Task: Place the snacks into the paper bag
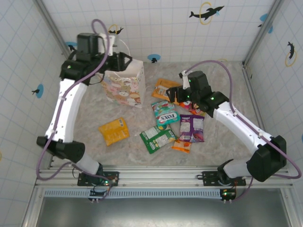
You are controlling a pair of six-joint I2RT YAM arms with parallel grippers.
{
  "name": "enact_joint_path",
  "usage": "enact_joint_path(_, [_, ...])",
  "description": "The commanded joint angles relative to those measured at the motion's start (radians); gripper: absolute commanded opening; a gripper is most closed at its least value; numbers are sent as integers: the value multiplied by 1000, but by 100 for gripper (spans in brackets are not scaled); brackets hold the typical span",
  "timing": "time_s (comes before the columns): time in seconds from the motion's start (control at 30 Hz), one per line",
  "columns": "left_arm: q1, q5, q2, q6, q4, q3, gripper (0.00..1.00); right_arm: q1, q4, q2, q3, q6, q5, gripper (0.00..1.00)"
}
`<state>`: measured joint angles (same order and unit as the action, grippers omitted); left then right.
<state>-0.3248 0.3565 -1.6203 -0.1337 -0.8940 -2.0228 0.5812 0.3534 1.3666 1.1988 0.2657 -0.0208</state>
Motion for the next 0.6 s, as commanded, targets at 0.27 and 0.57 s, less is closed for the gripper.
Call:
enact_joint_path(0.27, [-73,-175,-243,-23,-104,-100,59,11,0,-27,-38,1,-49,100])
enact_joint_path(0.57, [-92,-136,-323,-35,-31,-103,56,13,9,-19,-48,-14,-71,100])
